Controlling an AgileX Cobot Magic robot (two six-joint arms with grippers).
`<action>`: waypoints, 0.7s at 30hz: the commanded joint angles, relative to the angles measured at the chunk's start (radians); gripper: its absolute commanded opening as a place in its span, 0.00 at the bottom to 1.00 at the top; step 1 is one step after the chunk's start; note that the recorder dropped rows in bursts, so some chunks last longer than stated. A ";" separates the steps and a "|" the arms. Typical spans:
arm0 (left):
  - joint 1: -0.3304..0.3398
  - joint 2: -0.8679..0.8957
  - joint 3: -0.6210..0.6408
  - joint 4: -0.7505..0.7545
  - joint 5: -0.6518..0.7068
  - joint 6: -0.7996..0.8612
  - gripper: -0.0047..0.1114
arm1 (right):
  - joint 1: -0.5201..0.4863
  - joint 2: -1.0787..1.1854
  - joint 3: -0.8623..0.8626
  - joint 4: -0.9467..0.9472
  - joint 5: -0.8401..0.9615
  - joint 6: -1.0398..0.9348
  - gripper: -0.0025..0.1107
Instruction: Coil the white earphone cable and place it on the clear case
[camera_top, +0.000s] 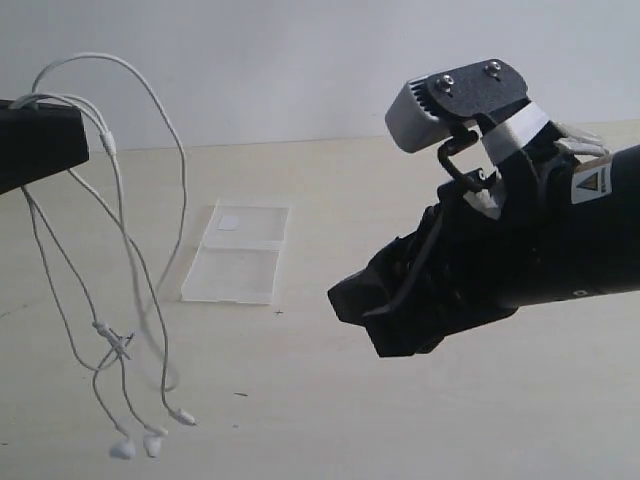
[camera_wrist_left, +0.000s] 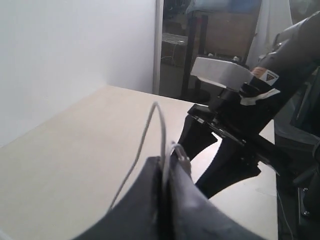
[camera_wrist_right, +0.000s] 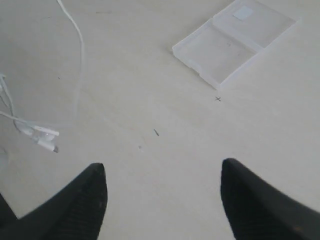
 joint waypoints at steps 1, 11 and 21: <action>0.003 -0.006 -0.005 -0.020 0.006 -0.002 0.04 | 0.001 0.002 0.005 0.001 0.036 -0.021 0.59; 0.003 -0.006 -0.005 -0.018 0.016 -0.092 0.04 | 0.001 -0.006 0.005 0.503 0.047 -0.642 0.59; 0.003 -0.006 -0.005 0.004 0.050 -0.182 0.04 | 0.001 0.041 0.005 0.952 0.047 -1.060 0.59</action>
